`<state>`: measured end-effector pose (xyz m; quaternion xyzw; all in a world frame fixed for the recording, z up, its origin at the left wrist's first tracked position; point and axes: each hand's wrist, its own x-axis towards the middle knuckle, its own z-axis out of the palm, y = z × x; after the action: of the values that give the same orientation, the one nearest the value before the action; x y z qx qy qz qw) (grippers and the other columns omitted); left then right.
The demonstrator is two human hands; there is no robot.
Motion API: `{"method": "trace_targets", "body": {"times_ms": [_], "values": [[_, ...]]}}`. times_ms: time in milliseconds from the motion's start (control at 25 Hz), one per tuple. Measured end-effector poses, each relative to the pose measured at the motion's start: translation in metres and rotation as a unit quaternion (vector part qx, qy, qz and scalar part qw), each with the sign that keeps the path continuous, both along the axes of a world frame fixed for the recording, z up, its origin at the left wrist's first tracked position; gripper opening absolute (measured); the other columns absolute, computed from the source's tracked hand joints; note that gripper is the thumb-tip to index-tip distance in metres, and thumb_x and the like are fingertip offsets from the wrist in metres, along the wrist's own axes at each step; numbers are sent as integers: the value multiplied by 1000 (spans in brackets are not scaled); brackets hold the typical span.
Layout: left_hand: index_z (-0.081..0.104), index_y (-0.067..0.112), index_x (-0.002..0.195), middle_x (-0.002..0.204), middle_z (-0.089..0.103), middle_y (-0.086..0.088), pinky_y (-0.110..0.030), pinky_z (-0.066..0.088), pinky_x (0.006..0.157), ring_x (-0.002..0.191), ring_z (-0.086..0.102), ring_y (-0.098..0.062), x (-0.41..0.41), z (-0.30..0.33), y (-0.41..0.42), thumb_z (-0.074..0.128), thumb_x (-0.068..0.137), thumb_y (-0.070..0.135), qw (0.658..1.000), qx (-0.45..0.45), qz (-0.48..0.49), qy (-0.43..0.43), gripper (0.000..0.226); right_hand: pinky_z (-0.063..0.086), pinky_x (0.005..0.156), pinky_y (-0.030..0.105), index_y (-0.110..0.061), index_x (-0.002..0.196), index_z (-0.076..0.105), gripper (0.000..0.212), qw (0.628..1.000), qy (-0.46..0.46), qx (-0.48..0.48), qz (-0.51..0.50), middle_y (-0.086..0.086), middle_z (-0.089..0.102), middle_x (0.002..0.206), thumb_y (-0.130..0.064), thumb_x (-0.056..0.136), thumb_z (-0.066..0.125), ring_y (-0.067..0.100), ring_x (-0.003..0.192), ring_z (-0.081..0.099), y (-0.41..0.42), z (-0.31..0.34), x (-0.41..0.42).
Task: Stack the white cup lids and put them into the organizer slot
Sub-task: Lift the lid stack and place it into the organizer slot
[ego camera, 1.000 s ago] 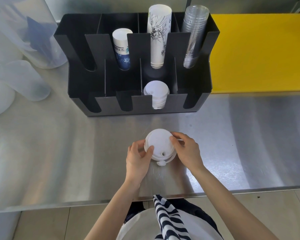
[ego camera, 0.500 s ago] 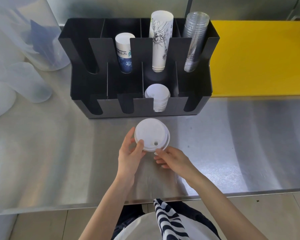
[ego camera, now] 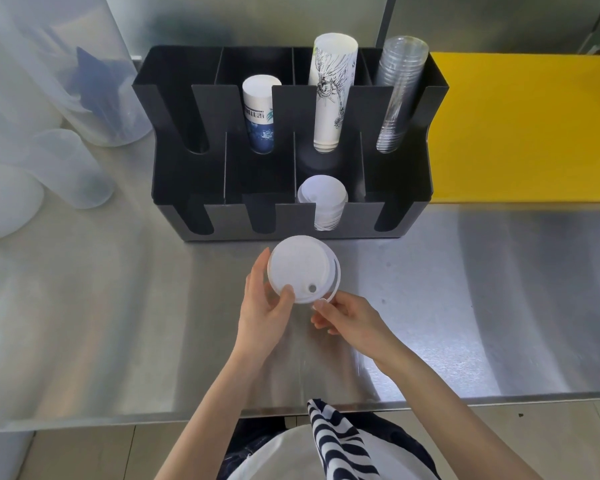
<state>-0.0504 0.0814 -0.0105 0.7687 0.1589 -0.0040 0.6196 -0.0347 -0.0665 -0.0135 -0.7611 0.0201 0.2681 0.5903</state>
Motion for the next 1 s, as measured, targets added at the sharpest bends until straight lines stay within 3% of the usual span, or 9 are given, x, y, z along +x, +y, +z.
{"method": "trace_targets", "body": {"times_ms": [120, 200, 320, 440, 720, 840, 1000], "values": [[24, 33, 135, 138, 34, 2, -32, 41, 96, 119, 40, -11, 4, 2, 3, 63, 78, 26, 998, 51, -36, -12, 69, 47, 54, 5, -27, 80, 61, 12, 1000, -14, 3, -1, -12, 66, 69, -29, 88, 52, -7, 62, 62, 2, 4, 5], [20, 32, 137, 138, 31, 5, -29, 39, 96, 118, 37, -8, 8, 5, 5, 69, 73, 32, 993, 94, -55, -41, 81, 46, 52, 5, -23, 84, 63, 12, 1000, -23, 10, -6, -12, 67, 68, -30, 87, 54, -6, 62, 63, 3, 7, 11], [21, 31, 136, 138, 32, 4, -25, 37, 93, 118, 38, -8, 21, 15, 10, 70, 69, 38, 985, 142, -54, -79, 84, 46, 52, 5, -17, 86, 66, 20, 999, -27, 32, -18, -15, 68, 60, -33, 86, 55, -5, 63, 63, 6, 13, 22], [25, 30, 136, 137, 36, 2, -25, 40, 92, 114, 37, -3, 42, 30, 14, 71, 67, 40, 980, 165, -54, -101, 83, 48, 55, 8, -25, 79, 65, 19, 997, -33, 57, -32, -19, 67, 57, -35, 87, 52, -4, 63, 62, 10, 23, 38], [25, 22, 136, 140, 32, -5, -42, 41, 101, 127, 35, -23, 96, 63, 12, 71, 71, 31, 961, 219, -100, -138, 80, 48, 53, 9, -26, 74, 62, 23, 991, -69, 59, -94, -16, 65, 60, -32, 90, 47, -7, 57, 61, 20, 42, 81], [27, 13, 136, 140, 33, -10, -41, 34, 105, 126, 34, -27, 117, 71, 9, 71, 71, 31, 941, 272, -106, -169, 80, 48, 55, 12, -26, 69, 63, 24, 986, -45, 87, -136, -11, 63, 64, -32, 88, 50, -3, 56, 61, 24, 47, 96], [21, 12, 138, 144, 32, -11, -45, 33, 103, 126, 31, -35, 140, 72, 6, 67, 73, 38, 916, 343, -148, -143, 84, 47, 62, 20, -24, 66, 62, 23, 970, 30, 138, -196, -5, 59, 66, -31, 86, 54, 9, 63, 56, 27, 45, 108]]}}
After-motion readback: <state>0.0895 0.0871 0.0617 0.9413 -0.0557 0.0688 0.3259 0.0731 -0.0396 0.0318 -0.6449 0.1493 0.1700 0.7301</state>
